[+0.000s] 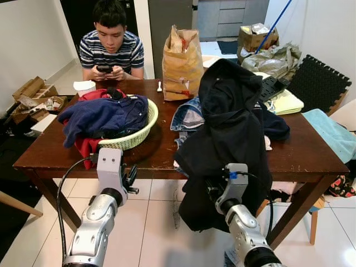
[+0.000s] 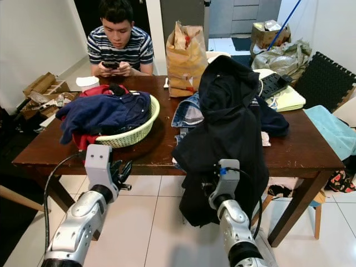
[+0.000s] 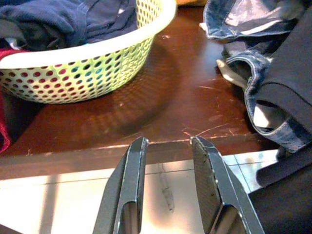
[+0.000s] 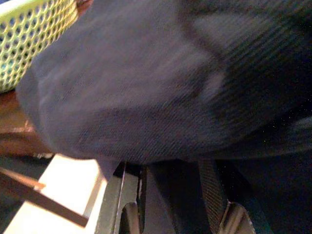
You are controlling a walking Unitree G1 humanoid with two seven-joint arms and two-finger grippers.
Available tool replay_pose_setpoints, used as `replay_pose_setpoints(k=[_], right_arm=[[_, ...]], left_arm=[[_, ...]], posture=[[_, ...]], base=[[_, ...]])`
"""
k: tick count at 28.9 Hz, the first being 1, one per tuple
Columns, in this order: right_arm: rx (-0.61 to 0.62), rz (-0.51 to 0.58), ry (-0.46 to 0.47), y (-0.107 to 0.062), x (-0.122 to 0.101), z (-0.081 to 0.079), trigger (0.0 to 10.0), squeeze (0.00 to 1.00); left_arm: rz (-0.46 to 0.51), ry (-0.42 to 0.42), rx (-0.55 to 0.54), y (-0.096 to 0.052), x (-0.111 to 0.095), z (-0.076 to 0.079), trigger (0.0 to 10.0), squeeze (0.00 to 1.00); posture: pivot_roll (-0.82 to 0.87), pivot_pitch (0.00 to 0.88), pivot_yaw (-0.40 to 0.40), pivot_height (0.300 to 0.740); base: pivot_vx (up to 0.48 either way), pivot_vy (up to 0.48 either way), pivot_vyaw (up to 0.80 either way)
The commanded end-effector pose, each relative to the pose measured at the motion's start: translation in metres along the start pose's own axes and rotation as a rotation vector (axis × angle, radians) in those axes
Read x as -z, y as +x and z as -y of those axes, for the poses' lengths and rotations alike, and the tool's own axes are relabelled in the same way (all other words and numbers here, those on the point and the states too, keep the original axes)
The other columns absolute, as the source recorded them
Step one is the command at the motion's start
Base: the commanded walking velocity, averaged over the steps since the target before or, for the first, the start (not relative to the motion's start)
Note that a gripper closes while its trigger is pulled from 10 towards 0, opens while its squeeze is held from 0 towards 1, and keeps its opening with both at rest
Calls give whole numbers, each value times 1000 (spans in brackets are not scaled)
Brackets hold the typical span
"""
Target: Hang hanger
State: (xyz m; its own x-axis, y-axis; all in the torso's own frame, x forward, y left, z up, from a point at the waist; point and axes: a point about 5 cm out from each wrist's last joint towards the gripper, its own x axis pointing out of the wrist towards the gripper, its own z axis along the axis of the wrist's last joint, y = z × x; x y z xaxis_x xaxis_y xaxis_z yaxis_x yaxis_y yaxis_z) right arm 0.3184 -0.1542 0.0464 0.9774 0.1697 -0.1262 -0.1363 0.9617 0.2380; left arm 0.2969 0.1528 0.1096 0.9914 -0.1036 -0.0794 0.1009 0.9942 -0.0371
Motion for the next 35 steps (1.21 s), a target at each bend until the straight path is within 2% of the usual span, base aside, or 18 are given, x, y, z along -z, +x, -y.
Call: replay_pose_setpoints(k=[1,9,15,18,27,31,32,33,35], right_arm=[[14,38,24,4,-8,0,10000,0],[5,35,40,4,-5,-3,10000,0],[13,44,44,3,-5,-4,10000,0],[38,74,53,3,-9,0,10000,0],[42,71,62,4,-9,0,10000,0],[29,78,64,4,-8,-4,10000,0],[20,149,63,3,-15,-5,10000,0],[20,149,63,3,-15,-5,10000,0],[-7,327,118,0,-38,-7,10000,0]], left_arm=[[-27,-4,-13,-1,3,-4,10000,0],[-32,-9,-11,0,2,-5,10000,0],[-29,11,-13,-2,1,-6,10000,0],[-36,-2,-20,-1,0,-7,10000,0],[-37,0,-8,-2,0,-7,10000,0],[6,4,-39,-2,-6,-11,10000,0],[48,18,-71,-2,-13,-15,10000,0],[48,18,-71,-2,-13,-15,10000,0],[114,68,-224,-3,-25,-33,10000,0]], posture=[[70,21,15,740],[76,23,13,740],[79,25,12,740],[82,23,13,740],[87,10,19,740],[88,7,22,740],[91,7,20,740],[91,7,20,740],[99,9,17,740]], base=[[0,0,0],[0,404,0],[0,0,0],[0,0,0],[0,0,0],[0,0,0],[0,0,0],[0,0,0],[0,0,0]])
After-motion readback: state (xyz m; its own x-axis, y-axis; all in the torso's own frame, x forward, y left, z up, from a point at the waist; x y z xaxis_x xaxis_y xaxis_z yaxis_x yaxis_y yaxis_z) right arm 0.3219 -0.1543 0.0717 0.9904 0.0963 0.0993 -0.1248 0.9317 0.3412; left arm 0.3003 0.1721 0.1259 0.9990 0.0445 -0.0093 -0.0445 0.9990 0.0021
